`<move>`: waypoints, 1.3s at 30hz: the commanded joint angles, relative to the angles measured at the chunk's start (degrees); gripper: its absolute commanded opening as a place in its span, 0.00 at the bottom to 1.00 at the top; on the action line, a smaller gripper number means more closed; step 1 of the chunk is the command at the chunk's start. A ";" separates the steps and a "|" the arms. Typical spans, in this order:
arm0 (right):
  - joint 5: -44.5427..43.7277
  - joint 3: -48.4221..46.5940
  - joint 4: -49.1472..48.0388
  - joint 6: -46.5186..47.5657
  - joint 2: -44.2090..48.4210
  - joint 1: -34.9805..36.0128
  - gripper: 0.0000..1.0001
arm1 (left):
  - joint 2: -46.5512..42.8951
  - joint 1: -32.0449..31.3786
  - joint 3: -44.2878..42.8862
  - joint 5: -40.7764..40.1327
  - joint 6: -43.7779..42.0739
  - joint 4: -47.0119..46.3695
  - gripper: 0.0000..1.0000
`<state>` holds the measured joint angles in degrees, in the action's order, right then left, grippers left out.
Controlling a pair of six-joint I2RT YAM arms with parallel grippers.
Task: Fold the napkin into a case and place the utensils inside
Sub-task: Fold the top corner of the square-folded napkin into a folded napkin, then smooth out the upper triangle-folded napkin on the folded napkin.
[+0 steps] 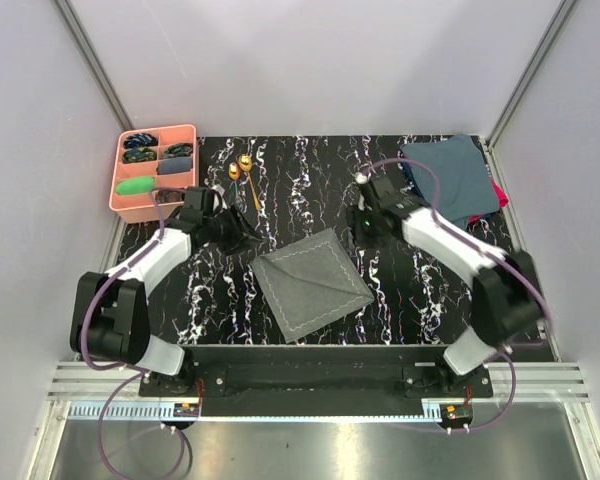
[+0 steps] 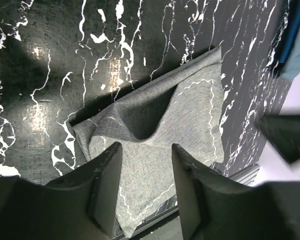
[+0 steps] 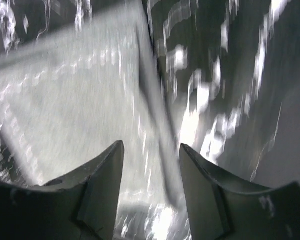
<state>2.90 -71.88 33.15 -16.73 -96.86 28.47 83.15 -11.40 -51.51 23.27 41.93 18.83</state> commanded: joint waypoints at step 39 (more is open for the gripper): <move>2.64 -8.02 -3.19 -9.11 -11.95 -14.05 0.21 | -2.13 2.17 0.89 -8.68 -3.34 2.71 0.26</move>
<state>6.46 -74.04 18.63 -33.63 -109.49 13.80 76.49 -9.52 -46.92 11.97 41.06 22.81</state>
